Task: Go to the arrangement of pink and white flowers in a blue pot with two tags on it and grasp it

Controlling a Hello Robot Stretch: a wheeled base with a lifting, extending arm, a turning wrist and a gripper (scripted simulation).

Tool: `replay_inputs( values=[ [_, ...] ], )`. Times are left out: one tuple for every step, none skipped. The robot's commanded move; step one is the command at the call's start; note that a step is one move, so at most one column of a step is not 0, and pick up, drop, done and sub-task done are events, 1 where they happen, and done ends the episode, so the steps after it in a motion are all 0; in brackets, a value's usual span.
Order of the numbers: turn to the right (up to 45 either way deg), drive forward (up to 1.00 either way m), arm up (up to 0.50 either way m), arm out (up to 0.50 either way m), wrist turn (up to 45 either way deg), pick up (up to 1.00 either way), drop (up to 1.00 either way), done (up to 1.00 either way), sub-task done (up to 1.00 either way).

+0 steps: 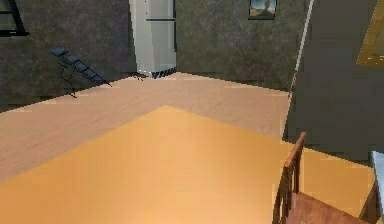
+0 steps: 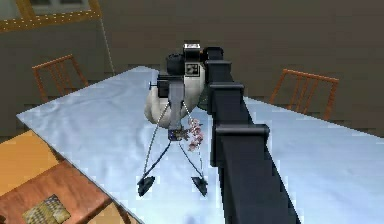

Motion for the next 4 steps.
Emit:
replay_inputs(
  values=[
    [0.0,0.0,0.0,0.0,45.0,0.0,0.0,0.0,0.0],
    [0.0,0.0,0.0,0.0,45.0,0.0,0.0,0.0,0.0],
    [0.0,0.0,0.0,0.0,45.0,0.0,0.0,0.0,0.0],
    [0.0,0.0,0.0,0.0,45.0,0.0,0.0,0.0,0.0]
  ],
)
